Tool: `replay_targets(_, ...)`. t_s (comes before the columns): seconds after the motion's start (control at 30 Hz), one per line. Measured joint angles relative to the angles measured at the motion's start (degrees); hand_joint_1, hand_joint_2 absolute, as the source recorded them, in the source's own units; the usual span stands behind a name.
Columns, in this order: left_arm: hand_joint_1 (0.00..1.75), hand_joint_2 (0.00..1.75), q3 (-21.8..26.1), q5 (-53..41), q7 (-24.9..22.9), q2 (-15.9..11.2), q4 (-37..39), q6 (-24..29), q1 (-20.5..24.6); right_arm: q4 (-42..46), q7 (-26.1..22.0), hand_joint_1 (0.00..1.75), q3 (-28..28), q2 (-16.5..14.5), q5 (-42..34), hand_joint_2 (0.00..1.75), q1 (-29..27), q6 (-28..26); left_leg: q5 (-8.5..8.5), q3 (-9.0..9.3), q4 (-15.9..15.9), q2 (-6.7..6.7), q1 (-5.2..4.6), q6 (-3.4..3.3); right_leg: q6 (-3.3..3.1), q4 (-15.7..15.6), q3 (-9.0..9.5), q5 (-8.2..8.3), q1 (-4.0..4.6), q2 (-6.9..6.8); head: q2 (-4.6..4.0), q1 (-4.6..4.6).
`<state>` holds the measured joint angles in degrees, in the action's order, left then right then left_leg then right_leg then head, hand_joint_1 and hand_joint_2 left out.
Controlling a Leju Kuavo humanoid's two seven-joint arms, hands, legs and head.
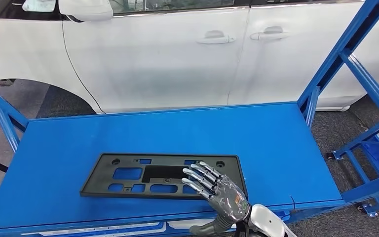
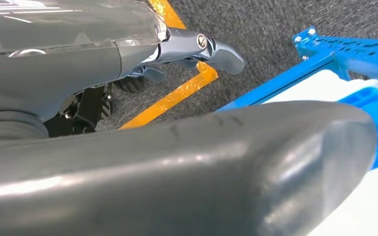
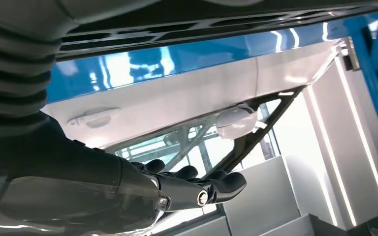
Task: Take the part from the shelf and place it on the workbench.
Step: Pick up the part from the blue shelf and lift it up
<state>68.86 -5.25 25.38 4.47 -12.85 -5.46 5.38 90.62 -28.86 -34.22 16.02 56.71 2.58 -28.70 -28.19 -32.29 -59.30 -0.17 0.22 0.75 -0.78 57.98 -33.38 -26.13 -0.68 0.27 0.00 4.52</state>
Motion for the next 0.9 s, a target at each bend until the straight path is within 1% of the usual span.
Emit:
replay_targets(0.03,0.00,0.00,0.0,0.0,0.0,0.0,0.0,0.0,0.0,-0.5,0.5,0.00,-0.2,-0.1,0.9,1.75,0.1,-0.8,-1.39,-1.02,-2.3,0.01,0.10,0.27,-0.29,-0.2,0.15,0.05,-0.09,-0.05,0.00,0.00)
replay_targets(0.1,0.00,0.00,0.0,0.0,0.0,0.1,0.0,0.0,-0.1,-1.5,1.0,0.00,-0.6,-0.3,2.1,1.75,0.3,-1.8,-4.59,-4.34,-9.5,0.01,0.29,0.71,-0.61,-0.2,0.23,-0.03,-0.01,-0.09,0.00,0.00)
replay_targets(0.13,0.00,0.00,0.0,0.0,0.0,0.1,0.0,0.0,-0.1,-2.0,1.1,0.00,-0.7,-0.3,2.5,1.75,0.3,-1.9,-5.40,-5.83,-12.3,0.01,0.37,0.85,-0.67,-0.2,0.26,-0.07,0.02,-0.08,0.00,0.00)
replay_targets(0.17,0.00,0.00,0.0,0.0,0.0,0.2,0.0,0.0,-0.2,-2.4,1.2,0.00,-0.8,-0.3,2.7,1.75,0.3,-2.0,-5.27,-6.61,-13.6,0.02,0.43,0.95,-0.67,-0.2,0.29,-0.13,0.03,-0.06,0.00,0.00)
replay_targets(0.2,0.00,0.00,0.0,0.0,0.0,0.2,0.0,0.0,-0.2,-2.8,1.2,0.00,-0.8,-0.3,2.8,1.75,0.3,-2.0,-4.10,-6.42,-12.8,0.02,0.47,0.98,-0.64,-0.2,0.37,-0.20,0.02,-0.01,0.00,0.00)
replay_targets(0.23,0.00,0.00,0.0,0.0,0.0,0.2,0.0,0.0,-0.2,-3.1,1.3,0.00,-0.8,-0.4,2.9,1.75,0.3,-2.0,-2.11,-5.28,-10.0,0.03,0.49,0.91,-0.53,-0.2,0.51,-0.30,0.00,0.04,0.00,0.00)
replay_targets(0.27,0.00,0.00,0.0,0.0,0.0,0.2,0.0,0.1,-0.1,-3.3,1.4,0.00,-0.8,-0.4,3.0,1.75,0.3,-2.2,-0.08,-3.71,-6.3,0.04,0.50,0.76,-0.37,-0.2,0.66,-0.43,-0.01,0.08,0.00,0.00)
replay_targets(0.3,0.00,0.00,0.0,0.0,0.0,0.2,0.0,0.1,-0.1,-3.4,1.6,0.00,-0.8,-0.4,3.2,1.75,0.4,-2.5,1.40,-2.19,-2.9,0.05,0.41,0.55,-0.14,-0.1,0.76,-0.57,0.09,0.11,0.00,0.00)
replay_targets(0.33,0.00,0.00,0.0,0.0,0.0,0.2,0.0,0.1,-0.1,-3.6,1.9,0.00,-0.8,-0.4,3.7,1.75,0.4,-2.9,2.19,-1.08,-0.4,0.05,0.31,0.24,0.13,0.0,0.73,-0.66,0.17,0.11,0.00,0.00)
replay_targets(0.37,0.00,0.00,0.0,0.0,0.0,0.2,0.0,0.1,0.0,-3.7,2.4,0.00,-0.8,-0.4,4.3,1.75,0.5,-3.5,2.25,-0.61,0.8,0.02,0.19,-0.06,0.39,0.1,0.65,-0.69,0.26,0.10,0.00,0.00)
replay_targets(0.4,0.00,0.00,0.0,0.0,0.0,0.2,0.0,0.1,0.0,-3.9,3.0,0.00,-0.8,-0.5,5.1,1.75,0.5,-4.1,2.06,-0.49,1.1,-0.01,0.07,-0.36,0.67,0.1,0.55,-0.66,0.34,0.09,0.00,0.00)
replay_targets(0.43,0.00,0.00,0.0,-0.1,0.0,0.2,0.0,0.1,-0.1,-4.0,3.6,0.00,-0.8,-0.5,6.0,1.75,0.5,-4.8,2.04,-0.46,1.3,-0.03,0.14,-0.72,0.96,0.0,0.51,-0.66,0.37,0.09,0.00,0.00)
replay_targets(0.47,0.00,0.00,0.0,0.0,0.0,0.2,0.0,0.1,-0.1,-4.2,4.1,0.00,-0.9,-0.4,6.7,1.75,0.5,-5.4,2.15,-0.36,1.6,-0.04,0.23,-1.05,1.24,0.3,0.47,-0.92,0.33,0.08,0.00,0.00)
replay_targets(0.5,0.00,0.00,0.0,0.0,0.0,0.3,0.0,0.1,-0.1,-4.3,4.5,0.00,-0.9,-0.4,7.3,1.75,0.5,-6.0,2.24,-0.22,1.8,0.01,0.34,-1.42,1.50,1.2,0.08,-1.69,0.32,0.06,0.00,0.00)
replay_targets(0.53,0.00,0.00,0.0,0.0,0.0,0.3,0.0,0.1,-0.1,-4.4,4.9,0.00,-0.9,-0.4,7.9,1.75,0.5,-6.6,2.34,-0.08,2.0,0.06,0.44,-1.78,1.72,3.4,-0.90,-3.04,0.28,0.05,0.00,0.00)
replay_targets(0.6,0.00,0.00,0.0,0.0,0.0,0.4,0.0,0.1,0.0,-4.6,5.4,0.00,-0.9,-0.4,9.0,1.75,0.2,-8.0,2.30,0.02,2.1,0.14,0.36,-2.22,2.03,10.7,-4.41,-6.54,0.11,0.02,0.00,0.00)
replay_targets(0.63,0.00,0.00,0.0,0.0,-0.1,0.4,0.0,0.1,0.0,-4.7,5.6,0.00,-1.0,-0.4,9.4,1.75,0.0,-8.6,2.26,0.06,2.1,0.15,0.31,-2.32,2.12,14.1,-6.19,-7.69,0.03,0.01,0.00,0.00)
replay_targets(0.67,0.00,0.00,0.0,0.0,-0.1,0.4,0.0,0.2,0.0,-4.8,5.8,0.00,-1.0,-0.4,9.7,1.75,-0.2,-9.1,2.20,0.13,2.0,0.14,0.27,-2.35,2.17,16.0,-7.27,-7.84,-0.03,0.01,0.00,0.00)
replay_targets(0.7,0.00,0.00,0.0,0.0,-0.1,0.4,0.0,0.2,0.0,-4.9,5.9,0.00,-1.0,-0.4,9.9,1.75,-0.4,-9.5,2.12,0.23,2.0,0.13,0.26,-2.35,2.16,15.8,-7.35,-6.91,-0.08,0.00,0.00,0.00)
replay_targets(0.73,0.00,0.00,0.0,0.0,-0.1,0.5,0.0,0.2,0.0,-5.0,6.0,0.00,-1.0,-0.4,10.0,1.75,-0.5,-9.7,2.00,0.38,2.0,0.12,0.26,-2.30,2.08,13.3,-6.31,-4.99,-0.11,-0.01,0.00,0.00)
replay_targets(0.77,0.00,0.00,0.0,0.0,-0.1,0.5,0.0,0.3,0.0,-5.0,6.0,0.00,-1.0,-0.4,10.2,1.75,-0.5,-9.9,1.83,0.53,1.9,0.10,0.26,-2.18,1.93,9.6,-4.61,-2.75,-0.12,-0.01,0.00,0.00)
replay_targets(0.8,0.00,0.00,0.0,0.0,-0.1,0.6,0.0,0.3,0.0,-5.0,6.1,0.00,-1.0,-0.4,10.4,1.75,-0.5,-10.1,1.60,0.60,1.7,0.06,0.12,-1.97,1.75,5.8,-2.83,-1.08,-0.03,-0.01,0.00,0.00)
replay_targets(0.83,0.00,0.00,0.0,0.0,-0.2,0.6,0.0,0.3,0.0,-5.0,6.1,0.00,-1.0,-0.4,10.8,1.75,-0.5,-10.4,1.40,0.61,1.5,0.04,0.00,-1.72,1.55,2.9,-1.49,-0.08,0.04,0.01,0.00,0.00)
replay_targets(0.87,0.00,0.00,0.0,0.0,-0.2,0.7,0.0,0.3,0.0,-5.0,6.2,0.00,-1.0,-0.4,11.3,1.75,-0.5,-10.6,1.25,0.57,1.4,0.02,-0.10,-1.45,1.35,1.4,-0.83,0.13,0.15,0.05,0.00,0.00)
replay_targets(0.9,0.00,0.00,0.0,0.0,-0.2,0.7,0.0,0.3,0.0,-5.0,6.4,0.00,-1.0,-0.4,11.9,1.75,-0.6,-10.8,1.17,0.56,1.4,0.02,-0.18,-1.13,1.14,0.9,-0.65,-0.09,0.29,0.10,0.00,0.00)
